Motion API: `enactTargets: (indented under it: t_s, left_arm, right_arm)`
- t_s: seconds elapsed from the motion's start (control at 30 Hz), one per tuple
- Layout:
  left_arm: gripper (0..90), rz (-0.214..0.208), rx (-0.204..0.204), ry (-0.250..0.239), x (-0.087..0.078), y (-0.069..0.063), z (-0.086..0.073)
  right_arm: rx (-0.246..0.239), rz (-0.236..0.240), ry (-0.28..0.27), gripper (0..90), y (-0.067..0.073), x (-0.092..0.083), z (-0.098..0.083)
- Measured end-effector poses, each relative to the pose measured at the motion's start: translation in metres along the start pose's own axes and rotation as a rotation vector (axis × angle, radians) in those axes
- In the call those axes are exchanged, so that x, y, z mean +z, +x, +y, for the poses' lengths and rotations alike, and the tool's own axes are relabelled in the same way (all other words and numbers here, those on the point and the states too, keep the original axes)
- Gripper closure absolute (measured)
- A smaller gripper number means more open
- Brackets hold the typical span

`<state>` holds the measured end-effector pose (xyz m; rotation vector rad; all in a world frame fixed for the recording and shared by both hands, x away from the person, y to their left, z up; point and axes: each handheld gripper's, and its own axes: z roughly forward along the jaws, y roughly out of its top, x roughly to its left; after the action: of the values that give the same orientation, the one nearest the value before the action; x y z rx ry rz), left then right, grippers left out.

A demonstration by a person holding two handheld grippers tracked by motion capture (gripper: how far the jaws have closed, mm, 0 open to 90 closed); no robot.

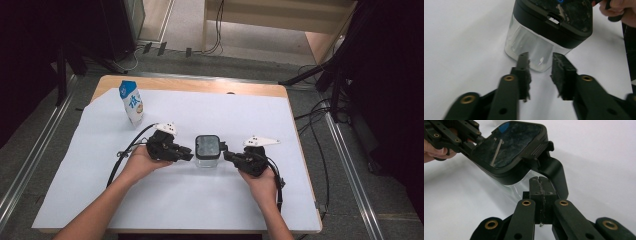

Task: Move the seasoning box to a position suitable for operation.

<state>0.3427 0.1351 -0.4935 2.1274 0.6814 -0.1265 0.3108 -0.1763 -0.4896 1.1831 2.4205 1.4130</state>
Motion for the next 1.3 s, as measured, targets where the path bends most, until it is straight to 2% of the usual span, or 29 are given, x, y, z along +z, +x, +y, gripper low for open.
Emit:
enactTargets:
  t_s: [0.07,0.1,0.17,0.23,0.33,0.37,0.47,0.63,0.7,0.83,0.97,1.03,1.1,1.17,1.3]
  left_arm:
    - [54.3,-0.021,0.019,0.007,-0.001,0.002,-0.001]
    - [51.1,-0.023,0.031,0.013,-0.002,0.003,-0.001]
    - [43.8,-0.009,0.060,0.004,-0.003,0.002,-0.001]
    - [37.2,-0.008,0.054,-0.010,-0.003,0.002,-0.001]
    - [27.3,-0.060,0.014,0.006,-0.002,0.004,0.003]
    - [20.8,-0.083,0.020,0.004,-0.002,0.005,0.004]
    - [14.3,-0.060,0.047,-0.007,-0.001,0.002,0.008]
    - [14.0,-0.063,0.061,-0.014,0.000,0.001,0.013]
    - [13.3,-0.068,0.061,0.010,0.002,0.006,0.015]
    - [9.2,-0.099,0.058,0.019,0.007,0.014,0.021]
    - [7.7,-0.104,0.112,0.035,0.014,0.009,0.026]
    - [7.8,-0.103,0.116,0.038,0.018,0.008,0.026]
    - [7.8,-0.079,0.126,0.060,0.022,0.007,0.026]
    - [8.3,-0.087,0.122,0.045,0.025,0.008,0.026]
    - [12.3,-0.086,0.144,0.025,0.028,0.007,0.029]
  right_arm:
    - [0.004,-0.005,-0.012,90.0,-0.002,-0.006,0.000]
    - [0.007,-0.008,-0.015,90.0,-0.003,-0.008,0.000]
    - [0.012,-0.018,-0.024,90.0,-0.007,-0.014,0.000]
    - [0.019,-0.027,-0.031,90.0,-0.011,-0.017,0.000]
    - [0.027,-0.036,-0.032,90.0,-0.016,-0.019,0.000]
    - [0.027,-0.039,-0.030,90.0,-0.017,-0.018,0.000]
    - [0.030,-0.040,-0.027,90.0,-0.019,-0.016,0.000]
    - [0.025,-0.045,-0.015,90.0,-0.018,-0.010,0.001]
    - [0.027,-0.045,-0.013,90.0,-0.018,-0.009,0.001]
    - [0.028,-0.048,-0.005,90.0,-0.018,-0.005,0.001]
    - [0.029,-0.048,0.003,90.0,-0.017,-0.002,0.002]
    - [0.028,-0.049,0.008,90.0,-0.017,0.001,0.002]
    - [0.027,-0.054,0.006,90.0,-0.017,0.002,0.002]
    - [0.035,-0.054,0.005,90.0,-0.018,0.002,0.002]
    - [0.030,-0.058,0.006,90.0,-0.018,0.003,0.003]
